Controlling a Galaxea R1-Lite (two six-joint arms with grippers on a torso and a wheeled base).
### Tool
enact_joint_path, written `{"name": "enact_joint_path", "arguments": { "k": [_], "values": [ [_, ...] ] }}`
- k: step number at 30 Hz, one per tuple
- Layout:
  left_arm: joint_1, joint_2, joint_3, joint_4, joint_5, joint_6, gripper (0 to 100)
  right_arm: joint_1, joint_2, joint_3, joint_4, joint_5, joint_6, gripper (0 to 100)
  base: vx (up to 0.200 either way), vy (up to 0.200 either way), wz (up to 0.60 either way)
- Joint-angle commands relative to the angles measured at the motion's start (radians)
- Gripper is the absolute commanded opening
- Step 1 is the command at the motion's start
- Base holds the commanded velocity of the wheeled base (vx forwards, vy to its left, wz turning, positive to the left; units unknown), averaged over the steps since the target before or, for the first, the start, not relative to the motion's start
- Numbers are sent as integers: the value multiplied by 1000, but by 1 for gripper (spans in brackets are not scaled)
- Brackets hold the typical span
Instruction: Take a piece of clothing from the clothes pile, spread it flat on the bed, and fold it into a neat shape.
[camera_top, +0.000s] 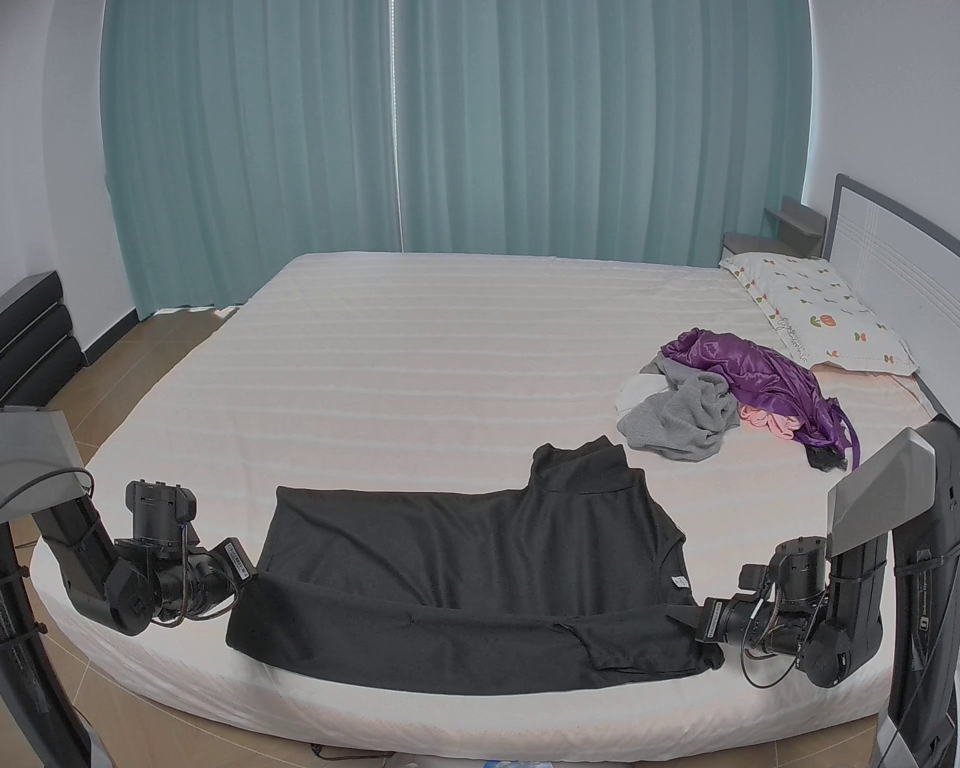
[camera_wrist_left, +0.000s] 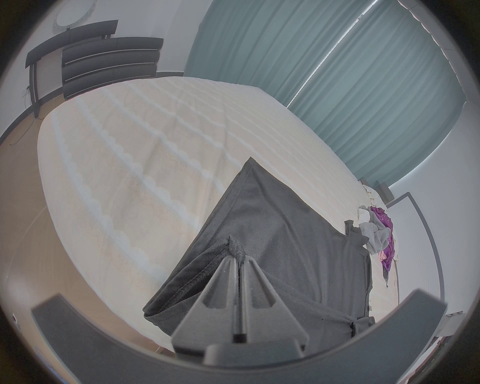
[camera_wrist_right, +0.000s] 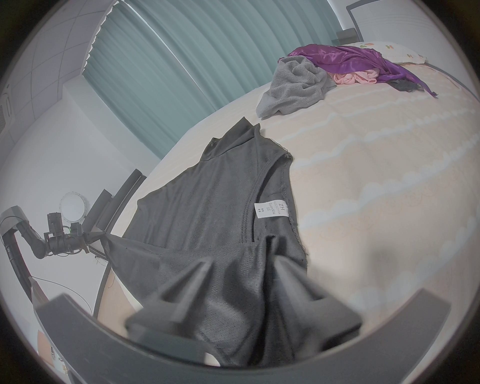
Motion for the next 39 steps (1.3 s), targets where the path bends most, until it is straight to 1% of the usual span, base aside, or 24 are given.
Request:
{"name": "enact_joint_path", "arguments": {
  "k": [1, 10, 17, 21, 28, 31, 36, 39],
  "values": [
    [1, -2, 1, 0, 0, -1, 0, -6, -16, 17, -16, 0, -1, 0, 0, 0, 0],
    [1, -30, 4, 7, 1, 1, 0, -7, -86, 56, -14, 5, 14, 0, 0, 0, 0],
    [1, -102, 50, 10, 4, 3, 0, -6, -154, 123, -14, 9, 19, 0, 0, 0, 0],
    [2, -129, 91, 9, 4, 4, 0, -6, -198, 172, -14, 39, 23, 0, 0, 0, 0],
    [41, -188, 131, 10, 4, 7, 0, 3, -278, 218, -16, 51, 85, 0, 0, 0, 0],
    [44, -215, 165, 10, 3, 9, 0, 3, -318, 230, -13, 54, 92, 0, 0, 0, 0],
    [44, -269, 189, 10, -2, -1, 0, 5, -382, 230, -11, 54, 161, 0, 0, 0, 0],
    [44, -295, 202, 12, -3, -1, 0, 8, -402, 230, 3, 51, 172, 0, 0, 0, 0]
  ]
}}
